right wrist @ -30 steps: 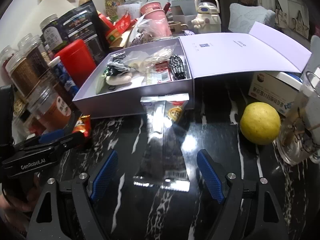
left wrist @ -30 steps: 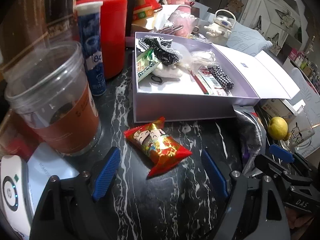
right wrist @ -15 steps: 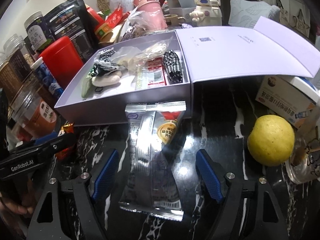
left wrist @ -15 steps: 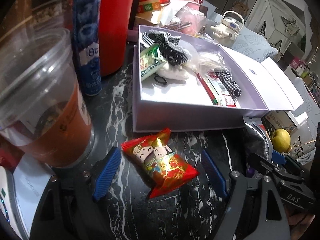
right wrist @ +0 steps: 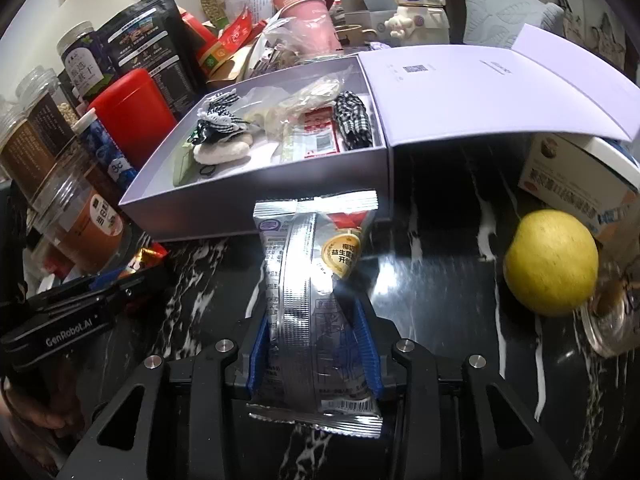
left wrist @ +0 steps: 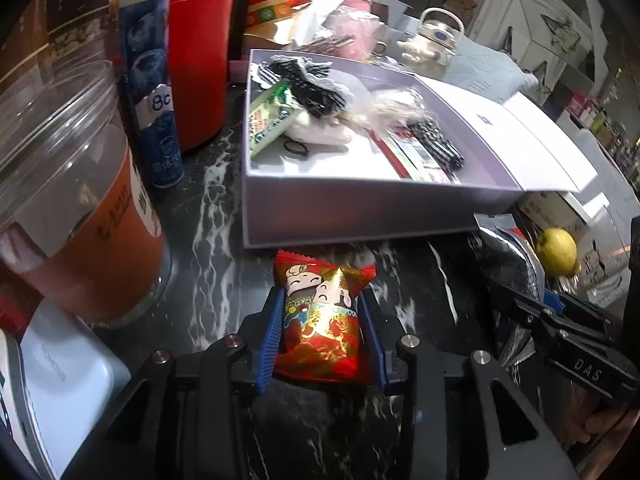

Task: Organize soft objects
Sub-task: 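Grasp the silver packet with the right gripper while the left grasps the red cartoon packet, then lift both packets with both grippers and carry them over the white box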

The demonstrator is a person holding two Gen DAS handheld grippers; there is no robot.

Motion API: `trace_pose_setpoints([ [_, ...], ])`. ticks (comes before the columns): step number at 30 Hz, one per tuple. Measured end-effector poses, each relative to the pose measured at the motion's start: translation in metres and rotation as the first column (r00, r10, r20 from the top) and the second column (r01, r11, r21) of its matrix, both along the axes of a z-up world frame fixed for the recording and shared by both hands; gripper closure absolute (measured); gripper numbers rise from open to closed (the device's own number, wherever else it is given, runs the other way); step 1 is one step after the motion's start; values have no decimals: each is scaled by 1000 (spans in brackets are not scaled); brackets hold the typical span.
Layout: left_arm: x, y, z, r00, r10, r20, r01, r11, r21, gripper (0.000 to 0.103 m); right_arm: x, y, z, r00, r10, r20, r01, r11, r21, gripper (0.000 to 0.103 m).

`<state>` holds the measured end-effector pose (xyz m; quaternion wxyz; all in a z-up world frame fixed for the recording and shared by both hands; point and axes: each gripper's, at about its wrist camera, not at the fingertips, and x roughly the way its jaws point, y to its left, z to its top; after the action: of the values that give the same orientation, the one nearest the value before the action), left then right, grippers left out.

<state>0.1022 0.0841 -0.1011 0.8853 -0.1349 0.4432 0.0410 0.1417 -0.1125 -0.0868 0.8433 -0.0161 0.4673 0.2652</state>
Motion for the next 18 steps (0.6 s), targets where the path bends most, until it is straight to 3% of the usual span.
trace_pose_setpoints([
  [18,-44,-31,3,997,-77,-5,77,997,13,66,-56,-38,4,999,-46,-9,46,999,9,66],
])
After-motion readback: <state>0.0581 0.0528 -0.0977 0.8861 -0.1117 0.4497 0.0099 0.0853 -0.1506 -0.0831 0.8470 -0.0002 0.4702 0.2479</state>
